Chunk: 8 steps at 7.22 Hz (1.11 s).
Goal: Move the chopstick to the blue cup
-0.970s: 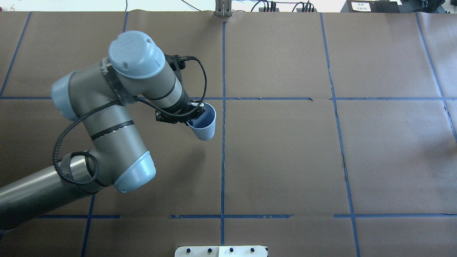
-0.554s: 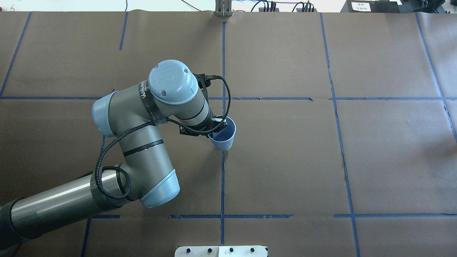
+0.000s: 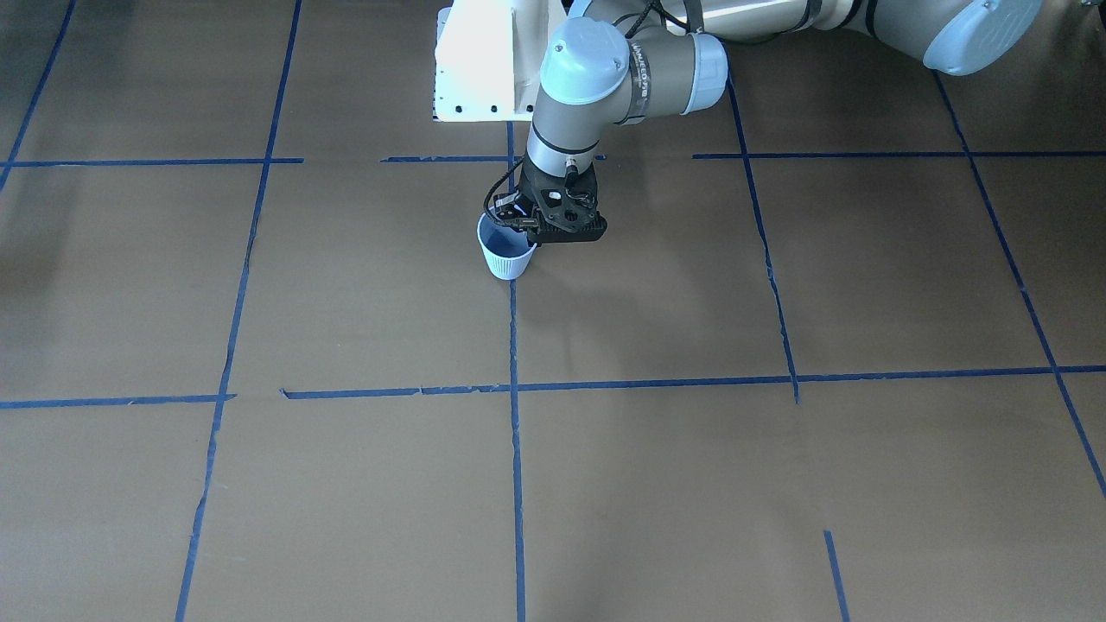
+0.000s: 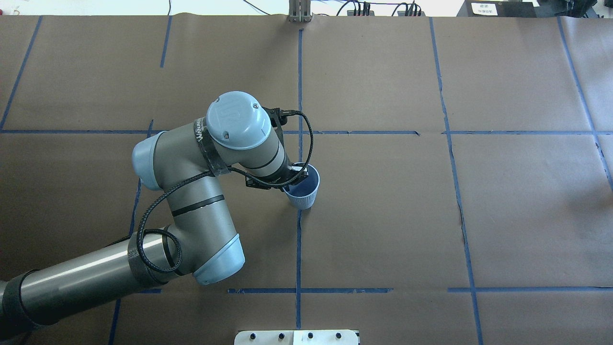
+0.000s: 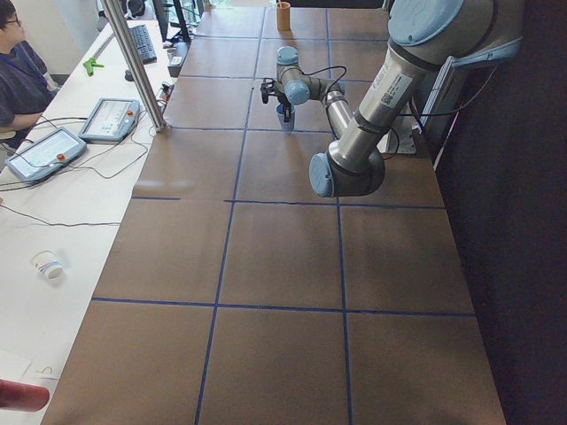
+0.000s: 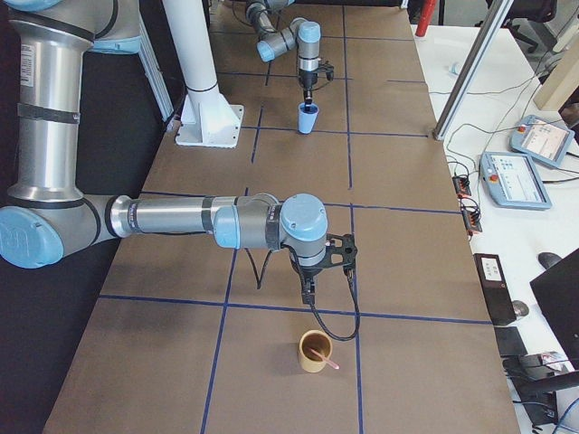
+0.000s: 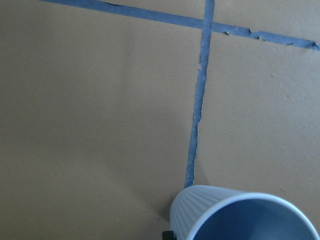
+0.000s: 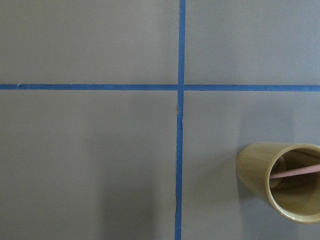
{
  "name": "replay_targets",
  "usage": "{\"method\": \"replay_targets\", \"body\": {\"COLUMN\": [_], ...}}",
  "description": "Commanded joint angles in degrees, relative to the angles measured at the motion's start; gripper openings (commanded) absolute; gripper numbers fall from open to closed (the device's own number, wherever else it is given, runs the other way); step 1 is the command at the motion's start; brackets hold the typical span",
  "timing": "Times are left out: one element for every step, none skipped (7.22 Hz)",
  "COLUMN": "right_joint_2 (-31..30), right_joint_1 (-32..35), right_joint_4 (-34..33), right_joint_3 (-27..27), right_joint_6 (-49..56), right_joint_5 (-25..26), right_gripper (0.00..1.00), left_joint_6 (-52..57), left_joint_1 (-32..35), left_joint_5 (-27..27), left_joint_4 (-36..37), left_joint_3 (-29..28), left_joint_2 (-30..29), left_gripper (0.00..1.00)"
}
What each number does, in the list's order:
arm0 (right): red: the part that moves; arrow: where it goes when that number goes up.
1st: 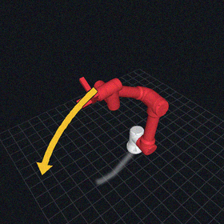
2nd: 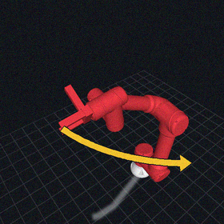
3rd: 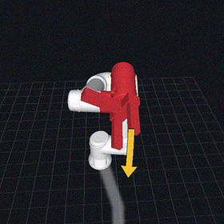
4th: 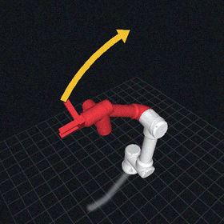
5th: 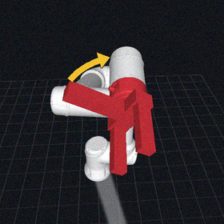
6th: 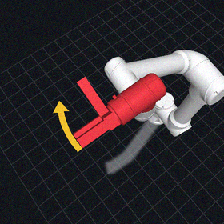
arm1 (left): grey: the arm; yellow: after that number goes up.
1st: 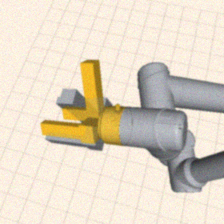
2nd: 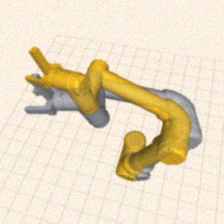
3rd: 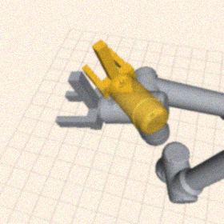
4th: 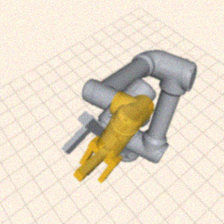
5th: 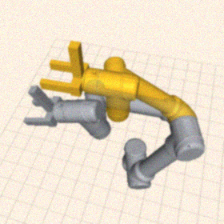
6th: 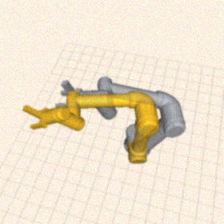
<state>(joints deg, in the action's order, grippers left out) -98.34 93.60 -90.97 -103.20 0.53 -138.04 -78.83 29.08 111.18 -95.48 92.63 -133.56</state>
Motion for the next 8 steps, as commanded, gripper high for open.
{"method": "replay_targets", "body": {"right_joint_2": [0.0, 0.0, 0.1, 0.2, 0.3, 0.5, -0.1, -1.2], "right_joint_1": [0.0, 0.0, 0.0, 0.0, 0.9, 1.1, 1.2, 3.0], "right_joint_4": [0.0, 0.0, 0.0, 0.0, 0.1, 0.1, 0.0, -0.1], "right_joint_3": [0.0, -0.2, 0.1, 0.2, 0.0, 0.5, 0.6, 1.2], "right_joint_6": [0.0, 0.0, 0.0, 0.1, 0.1, 0.1, 0.1, 0.3], "right_joint_5": [0.0, 0.0, -0.1, -1.3, -2.7, -3.0, -3.0, -3.2], "right_gripper": [1.00, 1.00, 1.00, 1.00, 1.00, 1.00, 1.00, 1.00], "left_joint_6": [0.0, 0.0, -0.1, -0.2, 0.7, 5.0, 8.7, 13.3], "left_joint_1": [0.0, 0.1, 0.8, 3.4, 5.1, 6.7, 7.0, 8.5], "left_joint_5": [-0.1, -0.2, -1.0, -0.8, -0.6, -0.5, -0.4, -0.4], "left_joint_4": [0.0, 0.1, 0.3, 3.4, 14.5, 25.4, 27.8, 27.9], "left_joint_3": [0.3, 1.2, 2.9, 7.7, 17.8, 26.2, 31.2, 33.5], "left_joint_2": [0.3, 0.7, 0.8, 2.0, 4.1, 4.7, 9.1, 13.1], "left_gripper": [0.99, 1.00, 1.00, 1.00, 1.00, 1.00, 1.00, 1.00]}}
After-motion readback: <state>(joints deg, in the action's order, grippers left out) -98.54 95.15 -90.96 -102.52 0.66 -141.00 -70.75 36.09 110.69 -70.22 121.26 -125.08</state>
